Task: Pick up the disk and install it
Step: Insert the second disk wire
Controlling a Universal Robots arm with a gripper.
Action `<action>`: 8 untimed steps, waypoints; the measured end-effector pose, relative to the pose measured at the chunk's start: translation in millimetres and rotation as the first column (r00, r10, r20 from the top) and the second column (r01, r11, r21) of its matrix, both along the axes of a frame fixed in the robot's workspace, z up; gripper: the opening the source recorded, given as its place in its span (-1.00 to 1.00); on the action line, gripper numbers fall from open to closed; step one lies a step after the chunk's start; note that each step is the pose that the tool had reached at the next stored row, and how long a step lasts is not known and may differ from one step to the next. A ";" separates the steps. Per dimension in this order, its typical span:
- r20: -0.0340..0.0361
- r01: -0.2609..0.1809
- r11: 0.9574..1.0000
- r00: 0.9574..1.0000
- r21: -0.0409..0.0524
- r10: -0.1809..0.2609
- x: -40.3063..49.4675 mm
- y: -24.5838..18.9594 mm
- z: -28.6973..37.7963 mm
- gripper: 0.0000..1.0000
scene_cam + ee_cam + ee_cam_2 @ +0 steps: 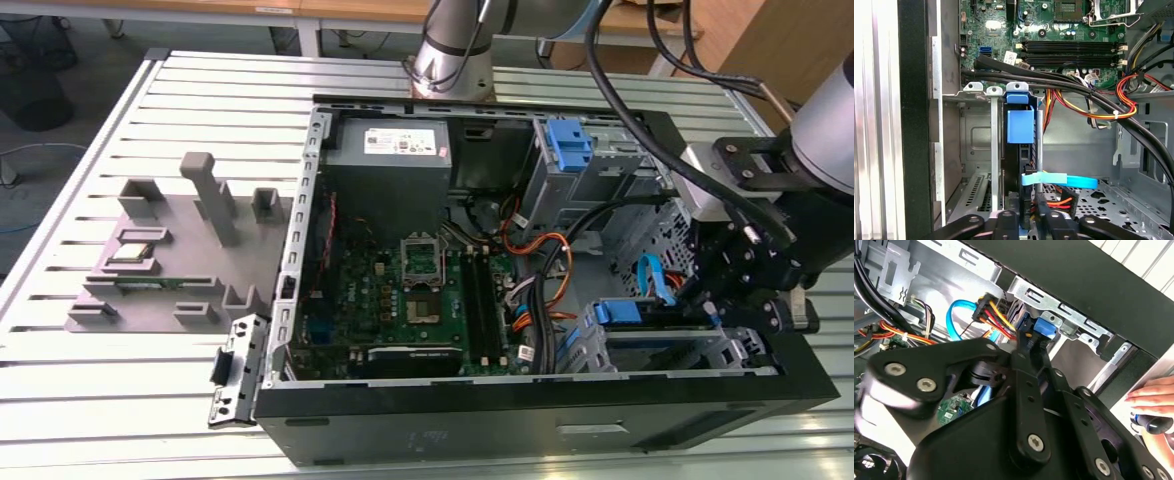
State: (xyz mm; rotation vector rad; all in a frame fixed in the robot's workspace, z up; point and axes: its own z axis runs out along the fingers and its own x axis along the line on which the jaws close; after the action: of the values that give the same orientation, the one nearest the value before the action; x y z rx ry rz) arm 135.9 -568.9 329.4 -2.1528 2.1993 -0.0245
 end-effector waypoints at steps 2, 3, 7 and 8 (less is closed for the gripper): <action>0.000 0.000 1.000 1.000 0.000 0.000 0.0 0.0 0.1 -0.61; 0.000 0.000 1.000 1.000 0.000 0.000 0.0 0.0 0.1 -0.61; 0.000 0.000 1.000 1.000 0.001 0.000 0.0 0.0 0.1 -0.62; 0.000 0.000 1.000 1.000 0.004 0.000 0.0 0.1 0.7 -0.62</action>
State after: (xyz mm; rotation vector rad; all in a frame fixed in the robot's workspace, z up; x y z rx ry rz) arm 135.9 -568.9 330.0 -2.1510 2.1978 -0.0205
